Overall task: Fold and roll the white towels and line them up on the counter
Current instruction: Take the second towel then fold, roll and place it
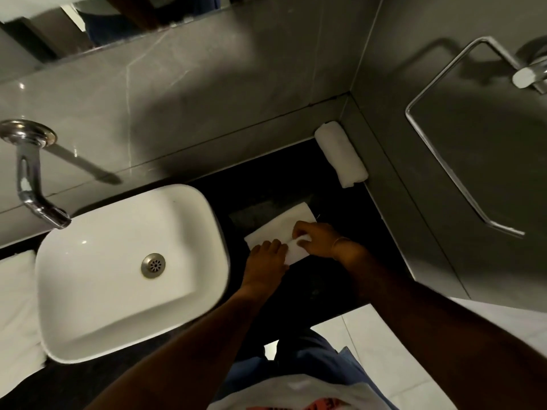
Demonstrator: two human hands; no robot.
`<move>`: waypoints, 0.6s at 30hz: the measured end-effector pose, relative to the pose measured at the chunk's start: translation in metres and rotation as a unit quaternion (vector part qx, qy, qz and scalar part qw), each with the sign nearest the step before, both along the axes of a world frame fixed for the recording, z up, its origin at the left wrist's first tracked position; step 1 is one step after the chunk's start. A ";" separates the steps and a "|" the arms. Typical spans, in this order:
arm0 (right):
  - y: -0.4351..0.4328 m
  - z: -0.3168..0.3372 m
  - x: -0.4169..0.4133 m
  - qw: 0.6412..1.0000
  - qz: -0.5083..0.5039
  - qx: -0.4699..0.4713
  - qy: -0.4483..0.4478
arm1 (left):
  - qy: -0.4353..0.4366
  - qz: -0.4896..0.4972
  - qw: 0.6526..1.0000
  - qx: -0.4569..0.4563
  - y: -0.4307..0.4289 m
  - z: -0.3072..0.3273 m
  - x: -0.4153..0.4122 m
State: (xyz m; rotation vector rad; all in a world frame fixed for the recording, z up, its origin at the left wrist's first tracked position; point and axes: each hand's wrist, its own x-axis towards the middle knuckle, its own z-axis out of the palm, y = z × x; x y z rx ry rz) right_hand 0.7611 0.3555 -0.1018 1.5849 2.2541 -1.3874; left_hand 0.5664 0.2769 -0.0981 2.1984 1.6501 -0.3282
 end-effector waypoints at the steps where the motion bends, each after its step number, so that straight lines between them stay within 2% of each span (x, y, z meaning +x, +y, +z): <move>1: 0.000 -0.001 -0.004 0.998 0.017 0.055 -0.009 | 0.000 0.017 1.000 0.000 0.000 -0.002 0.001; 3: -0.006 -0.004 -0.008 0.983 0.048 0.176 -0.022 | -0.038 0.064 0.997 -0.014 0.007 -0.004 0.001; 6: -0.026 -0.016 0.003 0.967 0.102 0.231 -0.028 | -0.102 0.108 0.987 -0.058 0.022 0.000 -0.005; 10: -0.044 -0.025 0.022 0.973 0.135 0.165 -0.084 | -0.140 0.095 0.980 -0.102 0.025 -0.001 -0.017; 15: -0.031 0.002 0.015 0.991 0.085 0.041 -0.096 | -0.125 -0.063 0.988 0.059 -0.006 -0.010 -0.027; 18: -0.025 0.009 0.012 0.994 0.069 0.056 -0.065 | -0.087 -0.063 0.994 0.023 -0.016 -0.006 -0.025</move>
